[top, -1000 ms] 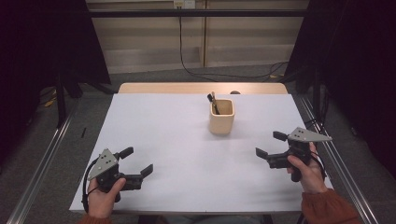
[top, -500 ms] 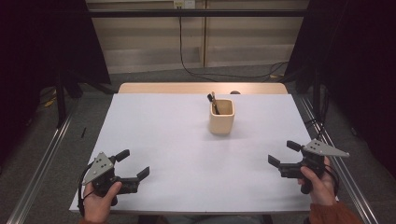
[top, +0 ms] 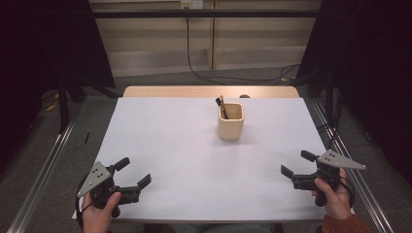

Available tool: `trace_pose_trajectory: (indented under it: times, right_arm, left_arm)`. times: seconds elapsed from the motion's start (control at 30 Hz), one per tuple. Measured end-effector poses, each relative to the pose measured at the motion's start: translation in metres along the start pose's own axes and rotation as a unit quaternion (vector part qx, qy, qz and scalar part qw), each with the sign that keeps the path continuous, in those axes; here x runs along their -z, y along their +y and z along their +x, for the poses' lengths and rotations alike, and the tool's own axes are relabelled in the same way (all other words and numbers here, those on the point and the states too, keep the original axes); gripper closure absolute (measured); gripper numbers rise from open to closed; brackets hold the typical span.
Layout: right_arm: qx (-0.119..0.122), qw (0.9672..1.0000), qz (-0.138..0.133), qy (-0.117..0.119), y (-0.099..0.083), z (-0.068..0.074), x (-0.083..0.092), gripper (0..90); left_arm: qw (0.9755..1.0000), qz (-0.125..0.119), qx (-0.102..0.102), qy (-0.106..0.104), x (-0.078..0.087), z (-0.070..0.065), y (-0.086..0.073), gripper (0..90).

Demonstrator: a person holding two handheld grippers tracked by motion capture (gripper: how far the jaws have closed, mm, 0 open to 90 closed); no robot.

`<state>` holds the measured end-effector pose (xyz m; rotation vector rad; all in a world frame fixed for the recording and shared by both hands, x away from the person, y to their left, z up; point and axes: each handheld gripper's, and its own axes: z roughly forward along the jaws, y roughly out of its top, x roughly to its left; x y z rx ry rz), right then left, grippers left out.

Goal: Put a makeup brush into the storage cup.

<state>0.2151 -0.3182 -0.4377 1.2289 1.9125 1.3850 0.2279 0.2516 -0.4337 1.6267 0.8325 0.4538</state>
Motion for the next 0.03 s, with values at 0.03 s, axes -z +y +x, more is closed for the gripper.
trace_pose_trajectory:
  times: [0.03]
  right_arm:
    - [-0.001, 1.0000, 0.002, 0.001, -0.0002, 0.0000, -0.0001, 0.4]
  left_arm:
    - [1.0000, 0.001, -0.003, 0.000, 0.0000, -0.0005, 0.0002, 2.5]
